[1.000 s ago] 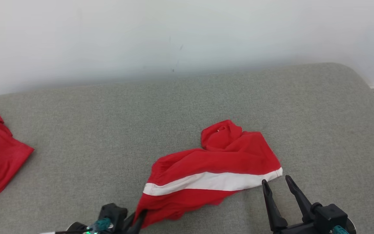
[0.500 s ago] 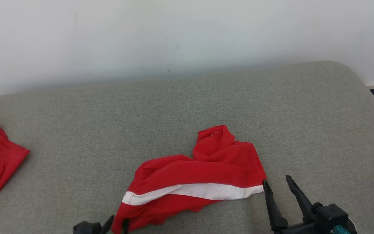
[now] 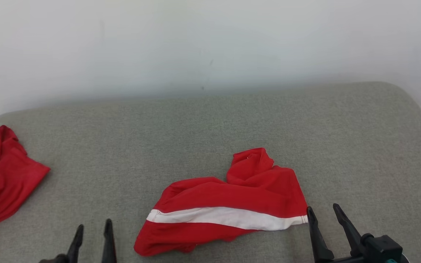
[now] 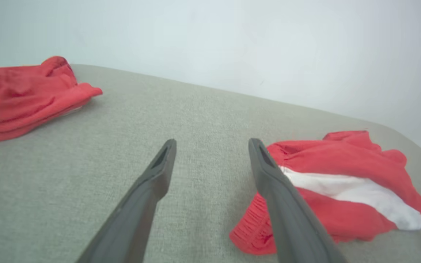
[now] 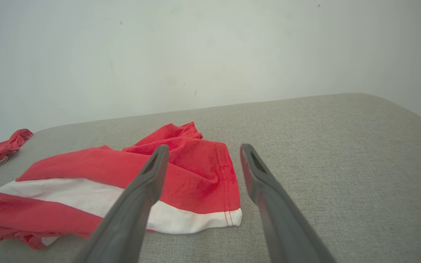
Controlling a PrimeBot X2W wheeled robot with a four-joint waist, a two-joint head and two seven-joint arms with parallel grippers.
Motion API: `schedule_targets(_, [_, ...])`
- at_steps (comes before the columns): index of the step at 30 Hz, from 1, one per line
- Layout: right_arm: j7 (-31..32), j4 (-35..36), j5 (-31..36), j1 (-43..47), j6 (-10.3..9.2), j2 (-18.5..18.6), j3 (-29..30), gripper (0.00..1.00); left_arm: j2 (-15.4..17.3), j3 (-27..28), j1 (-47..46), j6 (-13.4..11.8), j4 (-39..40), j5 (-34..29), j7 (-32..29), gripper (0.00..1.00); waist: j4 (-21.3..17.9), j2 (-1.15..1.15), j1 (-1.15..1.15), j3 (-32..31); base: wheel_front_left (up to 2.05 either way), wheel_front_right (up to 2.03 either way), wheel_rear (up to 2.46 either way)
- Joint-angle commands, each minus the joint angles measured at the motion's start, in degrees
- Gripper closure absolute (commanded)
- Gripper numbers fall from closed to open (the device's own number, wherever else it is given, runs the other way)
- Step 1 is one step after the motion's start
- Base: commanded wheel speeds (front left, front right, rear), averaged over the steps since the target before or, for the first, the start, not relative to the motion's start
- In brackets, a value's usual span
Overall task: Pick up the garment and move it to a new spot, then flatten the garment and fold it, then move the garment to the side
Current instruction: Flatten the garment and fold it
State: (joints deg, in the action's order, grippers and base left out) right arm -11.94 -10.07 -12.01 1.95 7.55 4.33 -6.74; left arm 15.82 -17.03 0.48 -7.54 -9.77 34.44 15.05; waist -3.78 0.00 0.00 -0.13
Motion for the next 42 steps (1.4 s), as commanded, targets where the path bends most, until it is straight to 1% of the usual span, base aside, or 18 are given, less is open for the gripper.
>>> schedule_targets(1, [-0.07, 0.01, 0.1, 0.82, -0.13, -0.18, 0.17, 0.0, -0.58, 1.09, 1.88, 0.28, 0.49, -1.01, 0.13, 0.0, 0.74, 0.0, 0.0, -0.62, 0.0, 0.0, 0.0])
schedule_targets(4, [-0.2, -0.13, 0.15, 1.05, -0.13, -0.35, 0.66, 0.0, -3.09, 6.52, 4.2, 2.49, 2.9, -5.18, 0.15, 0.0, 1.52, 0.0, 0.0, -1.17, 0.0, 0.0, 0.0])
schedule_targets(8, [-0.36, -0.56, 0.19, 1.6, -0.13, -0.4, 1.65, 0.0, -5.8, 11.36, 6.84, 6.25, 4.2, -10.25, 0.17, 0.0, 2.26, 0.0, 0.0, -1.88, 0.0, 0.0, 0.0])
schedule_targets(14, [-0.69, -1.43, 0.57, 2.79, -0.13, -0.42, 3.98, 0.0, -8.62, 16.68, 9.07, 10.95, 4.89, -16.02, 0.18, 0.0, 2.7, 0.0, 0.0, -3.3, 0.0, 0.0, 0.0])
schedule_targets(18, [-0.33, -2.5, 0.58, 3.94, -0.13, -0.29, 5.16, 0.0, -9.42, 18.32, 10.19, 13.05, 4.24, -18.92, 0.18, 0.0, 2.75, 0.0, 0.0, -4.52, 0.0, 0.0, 0.0])
schedule_targets(24, [0.6, -4.39, -0.15, 4.93, -0.13, 0.31, 5.42, 0.0, -9.84, 20.17, 10.85, 14.61, 2.32, -20.26, 0.18, 0.0, 2.28, 0.0, 0.0, -5.97, 0.0, 0.0, 0.0])
schedule_targets(34, [0.98, -5.76, -0.29, 3.91, -0.13, 1.31, 4.56, 0.0, -9.8, 20.9, 9.06, 14.97, 0.22, -21.03, 0.18, 0.0, 1.85, 0.0, 0.0, -6.38, 0.0, 0.0, 0.0])
schedule_targets(42, [0.66, -6.03, -0.79, 3.67, -0.13, 1.12, 4.42, 0.0, -9.84, 19.69, 8.65, 15.03, -0.7, -20.25, 0.19, 0.0, 1.58, 0.0, 0.0, -5.95, 0.0, 0.0, 0.0])
